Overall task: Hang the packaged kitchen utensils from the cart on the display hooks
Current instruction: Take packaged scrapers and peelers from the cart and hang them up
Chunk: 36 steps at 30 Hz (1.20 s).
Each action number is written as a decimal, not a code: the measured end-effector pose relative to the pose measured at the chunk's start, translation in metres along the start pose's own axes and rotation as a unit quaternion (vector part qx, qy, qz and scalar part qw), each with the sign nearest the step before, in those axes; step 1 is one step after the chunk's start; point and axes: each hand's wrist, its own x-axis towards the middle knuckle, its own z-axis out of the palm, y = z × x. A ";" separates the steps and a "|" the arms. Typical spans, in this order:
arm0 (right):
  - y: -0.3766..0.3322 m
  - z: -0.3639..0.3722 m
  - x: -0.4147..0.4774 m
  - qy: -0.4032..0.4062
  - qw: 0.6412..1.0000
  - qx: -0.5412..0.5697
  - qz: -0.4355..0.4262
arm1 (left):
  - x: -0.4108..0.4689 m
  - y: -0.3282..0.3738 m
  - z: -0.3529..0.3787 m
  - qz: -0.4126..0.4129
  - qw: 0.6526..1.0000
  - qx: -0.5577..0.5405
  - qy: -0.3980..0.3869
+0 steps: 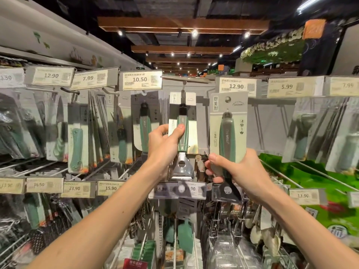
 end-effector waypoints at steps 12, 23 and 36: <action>-0.002 -0.003 -0.007 0.025 0.999 0.023 -0.006 | 0.007 -0.012 0.011 -0.045 0.983 0.178 -0.008; 0.011 -0.031 -0.002 0.105 0.993 -0.038 -0.030 | -0.029 0.039 0.060 0.149 0.973 0.125 -0.123; -0.019 -0.042 0.035 0.064 0.996 -0.050 -0.035 | -0.004 0.063 0.078 0.219 0.946 0.218 -0.099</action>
